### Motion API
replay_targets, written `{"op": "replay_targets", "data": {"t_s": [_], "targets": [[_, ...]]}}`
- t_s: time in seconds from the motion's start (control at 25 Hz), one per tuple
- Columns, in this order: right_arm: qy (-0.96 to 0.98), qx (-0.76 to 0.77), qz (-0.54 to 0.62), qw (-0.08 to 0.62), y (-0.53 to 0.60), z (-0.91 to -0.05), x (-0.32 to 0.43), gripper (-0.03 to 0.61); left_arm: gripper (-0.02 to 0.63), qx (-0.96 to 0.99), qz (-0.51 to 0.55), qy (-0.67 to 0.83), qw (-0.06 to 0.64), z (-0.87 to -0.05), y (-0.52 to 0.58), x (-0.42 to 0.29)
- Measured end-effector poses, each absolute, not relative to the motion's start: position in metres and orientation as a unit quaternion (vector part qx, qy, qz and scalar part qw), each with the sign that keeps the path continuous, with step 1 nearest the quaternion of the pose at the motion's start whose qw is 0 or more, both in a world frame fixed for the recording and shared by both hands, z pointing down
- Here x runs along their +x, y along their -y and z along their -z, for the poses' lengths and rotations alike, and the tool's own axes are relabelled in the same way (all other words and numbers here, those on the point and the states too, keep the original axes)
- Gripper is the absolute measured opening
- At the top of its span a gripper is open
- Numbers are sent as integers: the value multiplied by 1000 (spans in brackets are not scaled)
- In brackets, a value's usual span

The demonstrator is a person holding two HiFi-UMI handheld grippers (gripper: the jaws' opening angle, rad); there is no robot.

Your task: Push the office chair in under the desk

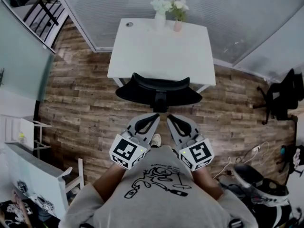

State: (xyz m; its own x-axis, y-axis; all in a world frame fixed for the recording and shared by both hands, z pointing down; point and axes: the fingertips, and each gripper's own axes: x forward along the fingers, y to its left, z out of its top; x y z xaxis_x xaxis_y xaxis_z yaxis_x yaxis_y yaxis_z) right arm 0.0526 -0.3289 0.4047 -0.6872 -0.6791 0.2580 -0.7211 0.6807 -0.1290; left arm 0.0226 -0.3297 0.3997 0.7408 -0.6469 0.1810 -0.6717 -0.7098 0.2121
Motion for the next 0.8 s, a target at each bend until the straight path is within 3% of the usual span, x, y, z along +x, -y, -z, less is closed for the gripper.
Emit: {"op": "replay_targets", "data": {"t_s": [0.8], "targets": [[911,386,-106,98,331,-404,42,43,2,924,-56,353,137,-400,329,15]]}}
